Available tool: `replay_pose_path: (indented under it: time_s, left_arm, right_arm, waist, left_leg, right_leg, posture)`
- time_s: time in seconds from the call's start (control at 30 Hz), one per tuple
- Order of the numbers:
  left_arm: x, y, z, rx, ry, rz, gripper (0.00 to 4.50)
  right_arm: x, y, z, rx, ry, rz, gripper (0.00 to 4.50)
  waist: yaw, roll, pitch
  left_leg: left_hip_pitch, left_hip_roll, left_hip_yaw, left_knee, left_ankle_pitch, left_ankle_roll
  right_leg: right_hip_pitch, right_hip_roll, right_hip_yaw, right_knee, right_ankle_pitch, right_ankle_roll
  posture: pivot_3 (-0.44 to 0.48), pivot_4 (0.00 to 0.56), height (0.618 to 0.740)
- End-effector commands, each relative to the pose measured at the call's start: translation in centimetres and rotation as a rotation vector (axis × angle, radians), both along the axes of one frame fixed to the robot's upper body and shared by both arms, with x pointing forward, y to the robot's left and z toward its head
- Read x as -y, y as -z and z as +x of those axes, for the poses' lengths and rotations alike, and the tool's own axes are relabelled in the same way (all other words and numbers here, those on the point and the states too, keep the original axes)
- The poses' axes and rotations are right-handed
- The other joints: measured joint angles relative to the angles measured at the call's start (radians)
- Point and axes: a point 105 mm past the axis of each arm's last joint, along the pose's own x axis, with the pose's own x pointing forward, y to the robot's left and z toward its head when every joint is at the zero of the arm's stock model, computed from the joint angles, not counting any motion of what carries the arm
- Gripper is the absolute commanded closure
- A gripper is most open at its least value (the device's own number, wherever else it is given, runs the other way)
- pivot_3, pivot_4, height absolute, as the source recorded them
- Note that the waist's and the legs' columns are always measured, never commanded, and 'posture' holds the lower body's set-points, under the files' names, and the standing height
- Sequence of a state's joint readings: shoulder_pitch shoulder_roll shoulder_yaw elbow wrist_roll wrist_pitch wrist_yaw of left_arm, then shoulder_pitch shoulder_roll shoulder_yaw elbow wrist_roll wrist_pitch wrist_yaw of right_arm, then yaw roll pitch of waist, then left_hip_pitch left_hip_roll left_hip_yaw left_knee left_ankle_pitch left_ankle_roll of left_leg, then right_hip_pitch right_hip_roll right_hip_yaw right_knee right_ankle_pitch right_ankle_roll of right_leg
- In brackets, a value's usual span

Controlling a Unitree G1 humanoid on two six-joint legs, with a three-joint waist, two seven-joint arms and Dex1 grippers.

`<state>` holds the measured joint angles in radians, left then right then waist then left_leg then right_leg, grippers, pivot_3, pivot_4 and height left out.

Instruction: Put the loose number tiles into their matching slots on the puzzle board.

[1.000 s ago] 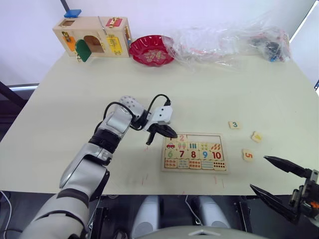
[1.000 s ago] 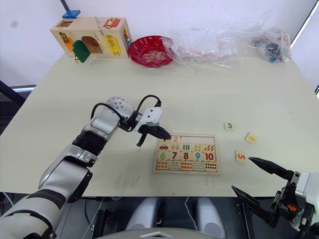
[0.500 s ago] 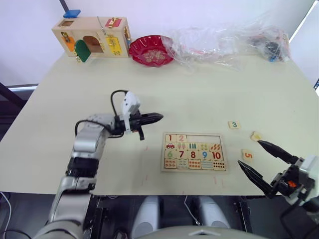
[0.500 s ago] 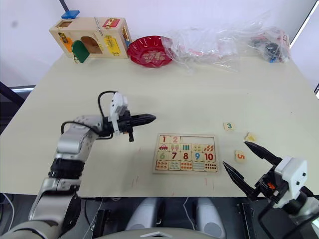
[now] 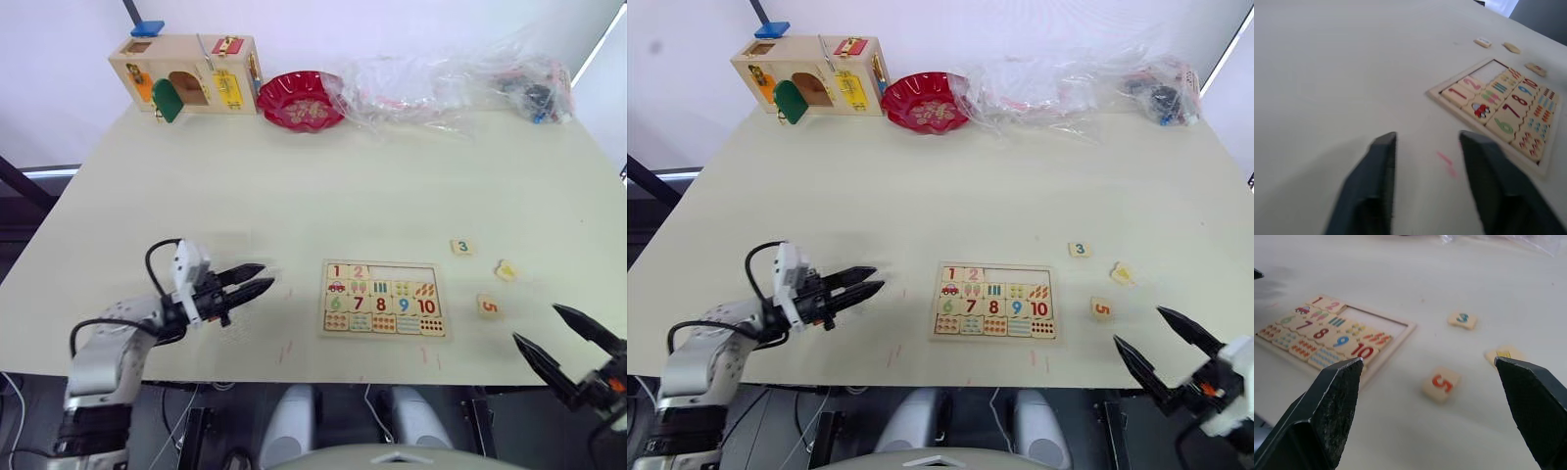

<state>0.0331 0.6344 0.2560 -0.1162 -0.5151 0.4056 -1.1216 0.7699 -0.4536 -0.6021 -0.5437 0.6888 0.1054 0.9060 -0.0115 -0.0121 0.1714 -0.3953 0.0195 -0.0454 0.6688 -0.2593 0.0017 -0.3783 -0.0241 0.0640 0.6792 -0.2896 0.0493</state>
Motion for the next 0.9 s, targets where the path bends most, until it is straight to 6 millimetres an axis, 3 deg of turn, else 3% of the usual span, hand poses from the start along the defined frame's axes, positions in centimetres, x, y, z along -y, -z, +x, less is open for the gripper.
replay_pose_path:
  time_s: [0.03,0.07,0.33,0.43,0.57,0.63,0.9]
  left_arm:
    - [-0.3,-1.4,-0.6,0.061,0.025,0.018,0.29]
    - [-0.5,-1.4,-0.7,0.057,0.026,0.021,0.05]
    - [-0.3,-0.9,-0.9,0.059,0.050,0.051,0.05]
    - [0.3,-1.1,-0.7,0.073,0.073,0.054,0.05]
    - [1.2,-2.0,-0.8,0.107,0.162,0.054,0.05]
    - [1.5,-2.7,-0.8,0.086,0.186,-0.038,0.05]
    - [2.0,-3.7,-1.2,0.137,0.372,-0.047,0.05]
  right_arm:
    - [1.3,-0.8,-0.7,0.013,0.002,-0.028,0.00]
    - [1.5,-0.7,-0.8,0.004,0.005,-0.028,0.00]
    - [3.1,-0.5,-0.6,-0.017,0.037,-0.065,0.00]
    - [2.5,-0.5,0.1,-0.035,0.014,-0.085,0.00]
    - [1.6,-1.3,2.4,-0.055,-0.054,-0.169,0.00]
    - [2.2,-1.4,4.1,-0.099,-0.074,-0.255,0.00]
    - [2.9,-2.8,10.4,-0.126,-0.221,-0.402,0.00]
  waist:
    - [0.000,0.000,0.000]
    - [0.000,0.000,0.000]
    - [0.000,0.000,0.000]
    - [0.000,0.001,0.000]
    - [-0.004,0.001,0.000]
    - [-0.006,0.001,0.000]
    - [-0.003,0.000,0.000]
  left_leg:
    - [0.000,0.000,0.000,0.000,0.000,0.000]
    - [0.000,0.000,0.001,0.000,0.000,0.000]
    - [0.001,0.000,0.004,0.000,0.000,0.000]
    - [0.001,0.000,0.005,0.000,0.000,0.000]
    - [0.001,0.000,0.007,0.000,0.000,0.000]
    - [0.001,0.001,0.008,0.000,0.000,0.000]
    - [0.000,0.000,0.011,0.000,0.000,0.000]
  right_leg:
    - [0.000,0.000,0.000,0.000,0.000,0.000]
    - [0.000,0.000,0.000,0.000,0.000,0.000]
    - [0.000,-0.001,0.002,-0.001,0.000,0.000]
    - [-0.001,0.000,0.002,-0.001,0.000,0.000]
    - [-0.001,0.004,0.004,0.000,0.000,0.001]
    - [-0.001,0.005,0.005,0.000,0.000,0.001]
    - [-0.002,0.007,0.004,-0.001,0.000,0.001]
  posture:
    - [0.000,0.150,0.740]
    - [0.000,0.150,0.740]
    - [0.000,0.150,0.740]
    - [0.000,0.150,0.740]
    - [0.000,0.150,0.740]
    - [0.000,0.150,0.740]
    - [0.000,0.150,0.740]
